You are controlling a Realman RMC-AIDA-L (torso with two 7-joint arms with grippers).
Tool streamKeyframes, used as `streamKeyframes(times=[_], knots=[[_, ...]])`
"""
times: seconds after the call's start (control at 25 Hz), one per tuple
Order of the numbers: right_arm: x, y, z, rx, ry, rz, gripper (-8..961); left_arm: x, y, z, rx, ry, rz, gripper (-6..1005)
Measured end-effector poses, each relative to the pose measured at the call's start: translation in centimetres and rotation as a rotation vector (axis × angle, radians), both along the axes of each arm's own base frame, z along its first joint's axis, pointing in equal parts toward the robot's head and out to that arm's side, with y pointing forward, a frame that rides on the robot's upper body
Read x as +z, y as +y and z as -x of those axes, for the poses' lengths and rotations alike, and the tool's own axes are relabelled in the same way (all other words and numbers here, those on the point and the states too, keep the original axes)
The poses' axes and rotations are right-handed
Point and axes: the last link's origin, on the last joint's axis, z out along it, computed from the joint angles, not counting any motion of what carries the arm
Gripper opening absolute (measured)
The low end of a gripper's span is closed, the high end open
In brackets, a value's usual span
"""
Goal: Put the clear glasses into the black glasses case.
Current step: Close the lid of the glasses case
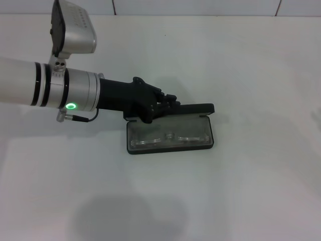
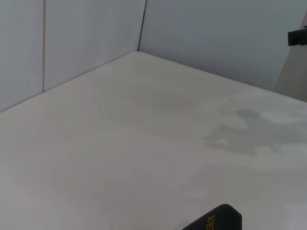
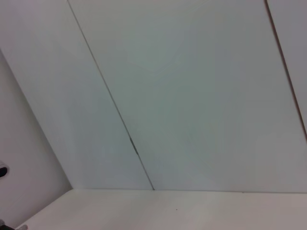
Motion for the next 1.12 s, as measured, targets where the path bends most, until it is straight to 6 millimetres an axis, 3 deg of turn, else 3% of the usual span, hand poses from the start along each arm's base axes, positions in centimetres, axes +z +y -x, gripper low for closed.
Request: streamKeyframes(times=[0.8, 1.0, 1.12], knots=[[-0.4, 0.4, 0.2, 0.009, 0.015, 0.006, 166, -1.3, -2.2, 1.3, -0.017, 0.050, 0.094, 187], [-0.4, 0.6, 0.2, 0.013, 0.016, 0.005, 191, -1.4, -2.8, 0.6, -0.052, 0.037, 0.130, 192], [-0.4, 0.6, 0.2, 0.013, 0.016, 0.004, 207, 0.0, -3.6, -0.9, -0.106, -0.048, 0.152, 194]])
